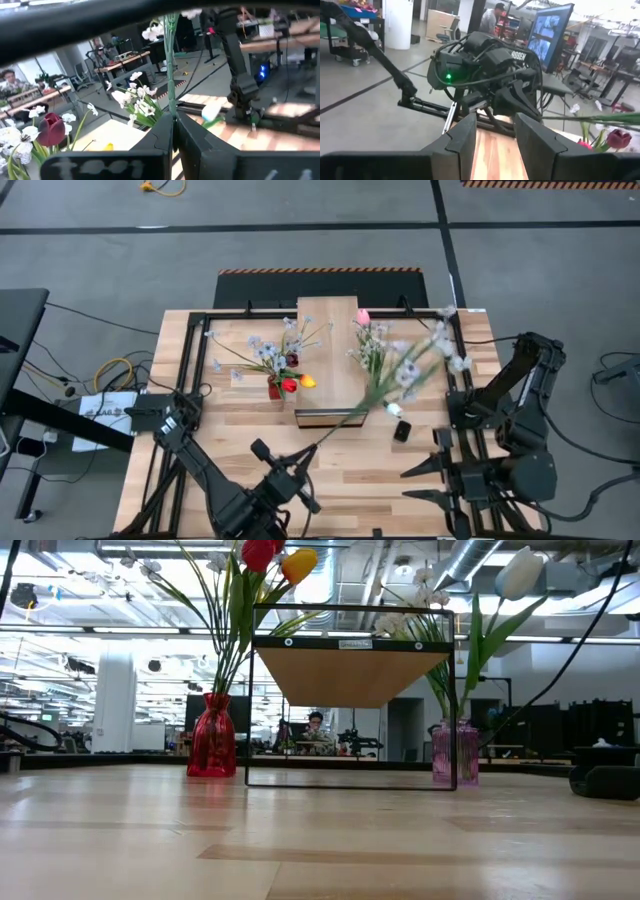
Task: Pick and place flowers into a vace then onto a shelf
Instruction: Put the white flowers into the purple flower vase
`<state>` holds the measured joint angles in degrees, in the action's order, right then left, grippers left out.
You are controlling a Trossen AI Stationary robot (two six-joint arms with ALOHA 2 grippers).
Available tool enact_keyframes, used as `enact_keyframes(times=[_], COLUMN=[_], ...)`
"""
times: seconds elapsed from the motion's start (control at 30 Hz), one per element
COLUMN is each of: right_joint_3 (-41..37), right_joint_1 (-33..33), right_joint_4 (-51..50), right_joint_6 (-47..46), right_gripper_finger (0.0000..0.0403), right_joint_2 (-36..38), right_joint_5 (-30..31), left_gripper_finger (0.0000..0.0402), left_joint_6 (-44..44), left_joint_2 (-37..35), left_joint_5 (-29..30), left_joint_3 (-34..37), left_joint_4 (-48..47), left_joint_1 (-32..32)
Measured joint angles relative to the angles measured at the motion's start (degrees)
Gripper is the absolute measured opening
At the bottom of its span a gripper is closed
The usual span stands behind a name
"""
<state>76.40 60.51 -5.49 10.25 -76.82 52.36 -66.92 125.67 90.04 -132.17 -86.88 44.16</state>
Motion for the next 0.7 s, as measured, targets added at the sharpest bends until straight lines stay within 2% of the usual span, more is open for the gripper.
enact_keyframes(times=[0.1,0.3,0.4,0.6,0.67,0.7], right_joint_3=[0.0,0.0,0.0,0.0,0.0,0.0], right_joint_1=[0.2,0.8,2.0,5.3,6.5,7.1], right_joint_4=[-3.5,-9.6,-9.0,-5.9,-4.1,-3.3], right_joint_6=[-3.5,-10.3,-10.3,-10.3,-9.9,-9.9], right_gripper_finger=[0.0129,0.0129,0.0129,0.0129,0.0129,0.0129], right_joint_2=[0.0,0.0,0.0,0.0,0.0,0.0], right_joint_5=[0.0,0.1,0.0,0.0,0.0,-0.1], left_gripper_finger=[0.0,0.0,0.0,0.0,0.0,0.0], left_joint_6=[6.3,19.9,22.0,27.7,32.7,37.3], left_joint_2=[0.0,0.0,0.0,-1.3,-1.4,-1.4], left_joint_5=[-2.6,-18.5,-18.7,-12.9,-14.5,-17.7], left_joint_3=[0.1,0.1,0.0,-0.5,-0.5,-0.5], left_joint_4=[3.7,13.3,14.3,15.8,20.3,24.9], left_joint_1=[1.6,4.5,5.7,5.2,2.9,1.5])
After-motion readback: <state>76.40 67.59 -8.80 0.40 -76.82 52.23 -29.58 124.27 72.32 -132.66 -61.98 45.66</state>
